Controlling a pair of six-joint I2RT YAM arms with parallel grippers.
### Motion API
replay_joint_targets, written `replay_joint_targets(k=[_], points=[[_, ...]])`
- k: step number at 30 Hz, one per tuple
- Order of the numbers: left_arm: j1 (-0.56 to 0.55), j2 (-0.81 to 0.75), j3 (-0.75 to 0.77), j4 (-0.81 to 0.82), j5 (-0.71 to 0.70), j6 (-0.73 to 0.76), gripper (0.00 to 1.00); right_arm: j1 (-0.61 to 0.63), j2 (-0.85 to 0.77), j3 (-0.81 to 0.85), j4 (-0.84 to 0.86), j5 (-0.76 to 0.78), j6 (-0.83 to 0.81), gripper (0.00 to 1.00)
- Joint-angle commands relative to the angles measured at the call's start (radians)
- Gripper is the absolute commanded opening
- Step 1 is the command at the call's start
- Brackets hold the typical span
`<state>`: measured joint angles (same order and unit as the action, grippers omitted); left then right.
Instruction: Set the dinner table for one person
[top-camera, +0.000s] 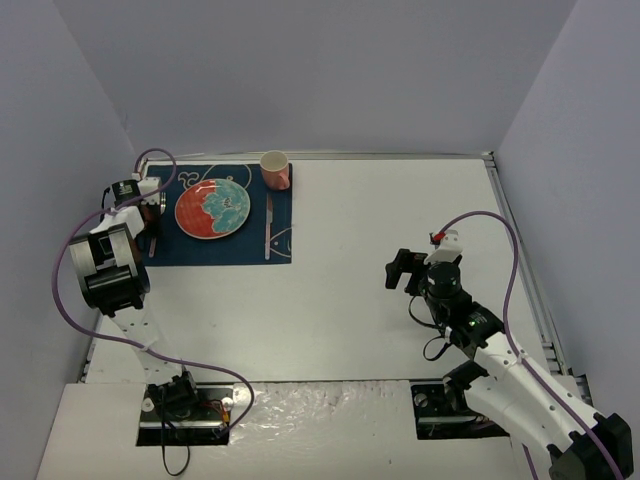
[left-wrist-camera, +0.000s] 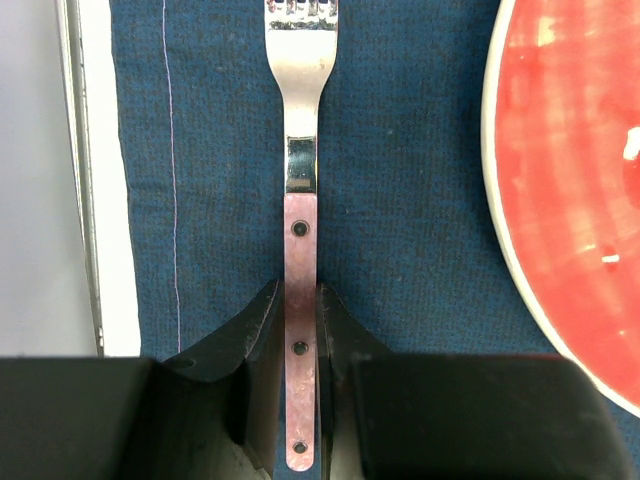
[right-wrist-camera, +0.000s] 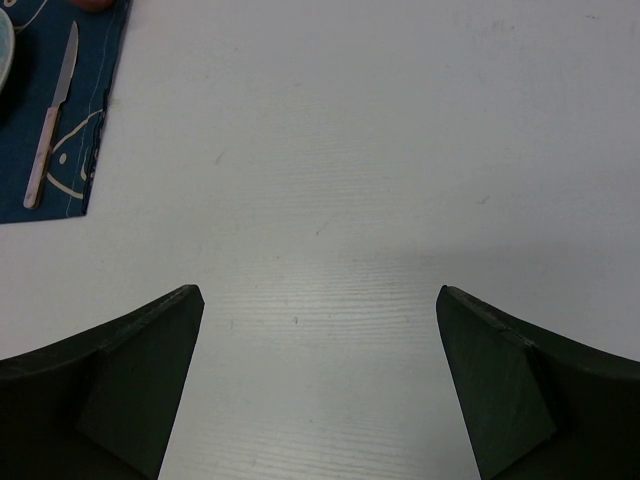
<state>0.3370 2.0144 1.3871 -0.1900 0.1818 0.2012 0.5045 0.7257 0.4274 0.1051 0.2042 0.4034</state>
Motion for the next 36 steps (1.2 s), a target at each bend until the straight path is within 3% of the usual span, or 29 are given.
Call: replay_joint_targets(k=[1,14,20,30,36], points=[[0.008,-0.066,-0.004,0.026,-0.011,0.006,0.00,-0.001,-0.010,0.005,0.070,0.000,0.006,1.00],[0.009,-0.075,-0.031,0.035,-0.025,0.025,0.00,-0.001,-0.017,-0.005,0.077,-0.003,0.007,1.00],[0.008,-0.060,-0.029,0.029,-0.040,0.023,0.20,-0.001,-0.022,-0.007,0.077,0.001,0.009,1.00],[0.008,-0.081,-0.020,0.034,-0.071,0.014,0.39,0.000,-0.038,0.008,0.070,0.003,-0.001,1.00],[0.008,-0.165,-0.010,0.031,-0.070,-0.008,0.64,-0.001,-0.073,0.029,0.057,0.003,-0.004,1.00]])
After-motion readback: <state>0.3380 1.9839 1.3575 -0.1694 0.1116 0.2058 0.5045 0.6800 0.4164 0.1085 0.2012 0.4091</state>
